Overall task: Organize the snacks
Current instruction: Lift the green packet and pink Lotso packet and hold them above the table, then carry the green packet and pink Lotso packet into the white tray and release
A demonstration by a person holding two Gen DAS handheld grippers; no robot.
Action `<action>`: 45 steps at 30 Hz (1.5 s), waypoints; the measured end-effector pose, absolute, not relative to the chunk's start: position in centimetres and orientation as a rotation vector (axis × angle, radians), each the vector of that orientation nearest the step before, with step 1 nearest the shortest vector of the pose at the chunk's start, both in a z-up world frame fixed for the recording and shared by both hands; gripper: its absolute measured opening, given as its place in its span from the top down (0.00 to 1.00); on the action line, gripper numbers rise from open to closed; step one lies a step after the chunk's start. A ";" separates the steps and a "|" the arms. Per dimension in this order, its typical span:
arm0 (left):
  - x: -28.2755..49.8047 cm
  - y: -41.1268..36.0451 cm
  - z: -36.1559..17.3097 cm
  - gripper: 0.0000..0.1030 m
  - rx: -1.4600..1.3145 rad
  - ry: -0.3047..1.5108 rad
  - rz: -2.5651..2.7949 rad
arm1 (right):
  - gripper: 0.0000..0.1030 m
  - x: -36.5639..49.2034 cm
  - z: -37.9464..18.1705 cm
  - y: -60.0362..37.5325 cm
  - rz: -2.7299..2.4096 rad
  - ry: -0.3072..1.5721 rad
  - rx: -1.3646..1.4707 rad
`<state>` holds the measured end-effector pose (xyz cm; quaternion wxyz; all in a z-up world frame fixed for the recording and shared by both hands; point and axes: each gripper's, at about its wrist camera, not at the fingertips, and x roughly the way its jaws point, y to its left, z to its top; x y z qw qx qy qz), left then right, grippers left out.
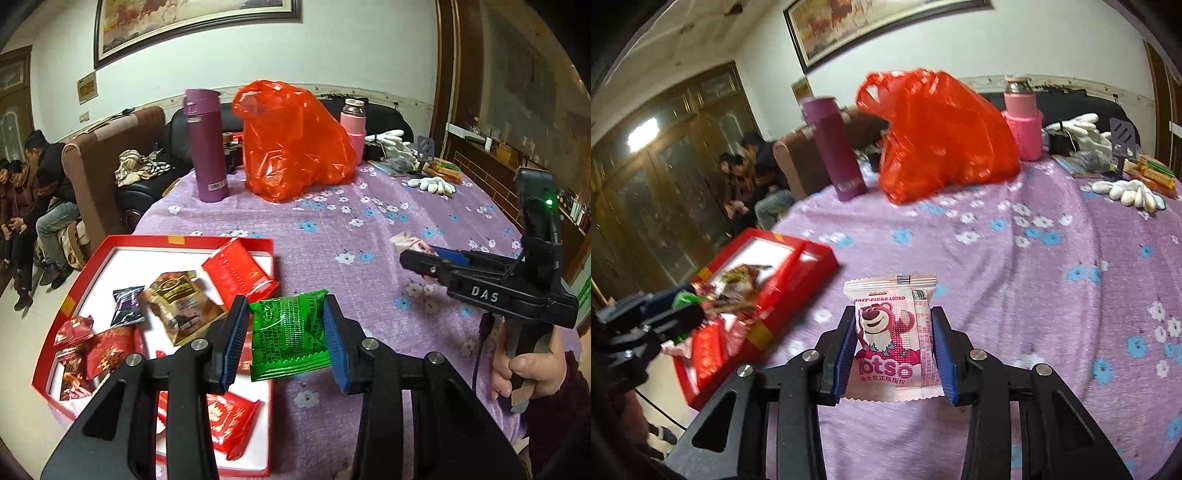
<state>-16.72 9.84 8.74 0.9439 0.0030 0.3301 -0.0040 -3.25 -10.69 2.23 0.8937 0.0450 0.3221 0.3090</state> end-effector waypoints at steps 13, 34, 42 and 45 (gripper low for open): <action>-18.8 10.0 8.4 0.63 -0.043 0.649 -0.082 | 0.62 -2.1 0.5 -11.7 0.616 0.694 0.173; -22.3 12.3 9.1 0.63 -0.055 0.588 -0.087 | 0.61 -1.3 0.2 -13.0 0.490 0.716 0.206; -23.4 13.5 9.4 0.63 -0.064 0.566 -0.066 | 0.61 -2.5 3.1 -11.1 0.532 0.679 0.182; -23.5 14.1 9.4 0.63 -0.073 0.560 -0.056 | 0.61 -3.5 4.5 -9.4 0.578 0.644 0.164</action>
